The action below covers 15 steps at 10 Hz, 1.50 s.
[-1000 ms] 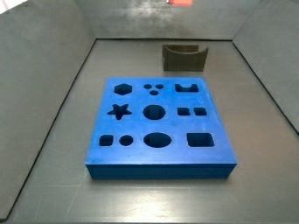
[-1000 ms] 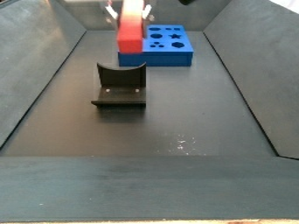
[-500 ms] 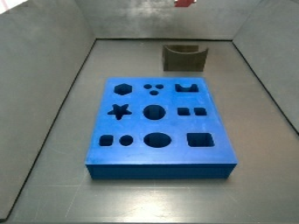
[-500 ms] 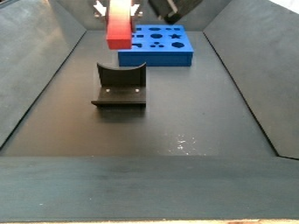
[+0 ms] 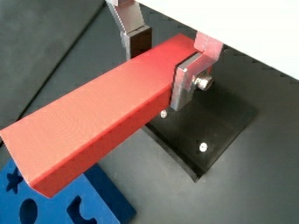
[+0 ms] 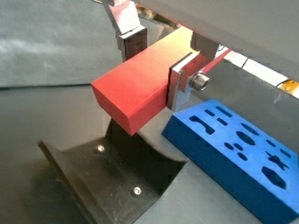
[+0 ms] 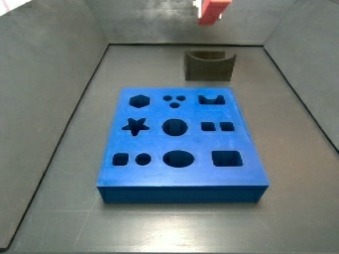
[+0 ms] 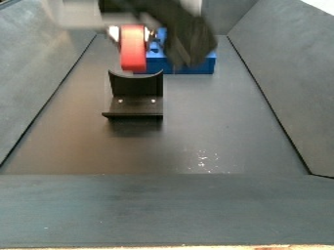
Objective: Pick up the rectangle object. Move up. Place the rectangle object on the fixture. Regrasp the rectangle object. Move to above the board. Insert the rectangle object.
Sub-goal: Place the rectangle object on the fixture, then regrasp the rectangle object.
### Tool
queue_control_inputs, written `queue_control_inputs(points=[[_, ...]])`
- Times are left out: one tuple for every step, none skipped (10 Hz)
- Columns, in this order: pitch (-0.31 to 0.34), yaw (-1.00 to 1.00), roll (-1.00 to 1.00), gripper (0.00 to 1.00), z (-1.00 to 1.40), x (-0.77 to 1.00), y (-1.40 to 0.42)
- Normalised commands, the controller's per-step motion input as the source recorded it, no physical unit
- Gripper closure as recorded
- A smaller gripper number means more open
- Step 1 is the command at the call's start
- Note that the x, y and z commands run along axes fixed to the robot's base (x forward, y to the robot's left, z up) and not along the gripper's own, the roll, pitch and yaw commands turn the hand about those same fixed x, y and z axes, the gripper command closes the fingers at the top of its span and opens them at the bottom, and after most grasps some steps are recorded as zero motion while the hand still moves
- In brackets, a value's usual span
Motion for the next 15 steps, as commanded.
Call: queue_control_inputs(points=[[0.047,-0.07,-1.00,1.00,-1.00,0.15,0.10],[0.070,-0.08,-0.96,1.00,-1.00,0.16,0.11],[0.071,-0.09,-0.80,1.00,-1.00,0.18,0.11],[0.073,-0.09,-0.64,1.00,-1.00,0.18,0.12],[0.071,-0.10,-0.47,1.00,-1.00,0.19,0.13],[0.070,-0.10,-0.28,1.00,-0.78,0.16,0.10],[0.058,-0.11,-0.20,1.00,-0.59,0.13,0.08],[0.038,-0.11,-0.17,1.00,-0.39,0.10,0.06],[0.016,-0.11,-0.12,1.00,-0.29,0.08,0.11],[0.000,-0.10,-0.11,1.00,-0.26,0.06,0.13],[-0.001,-0.09,-0.11,1.00,-0.26,0.06,0.13],[0.000,0.00,0.00,0.00,0.00,0.00,0.00],[-0.011,-0.02,-0.03,0.00,1.00,0.00,0.00],[-0.005,-0.01,-0.03,0.00,1.00,-0.01,0.00],[0.003,0.00,-0.01,0.00,1.00,-0.03,0.01]])
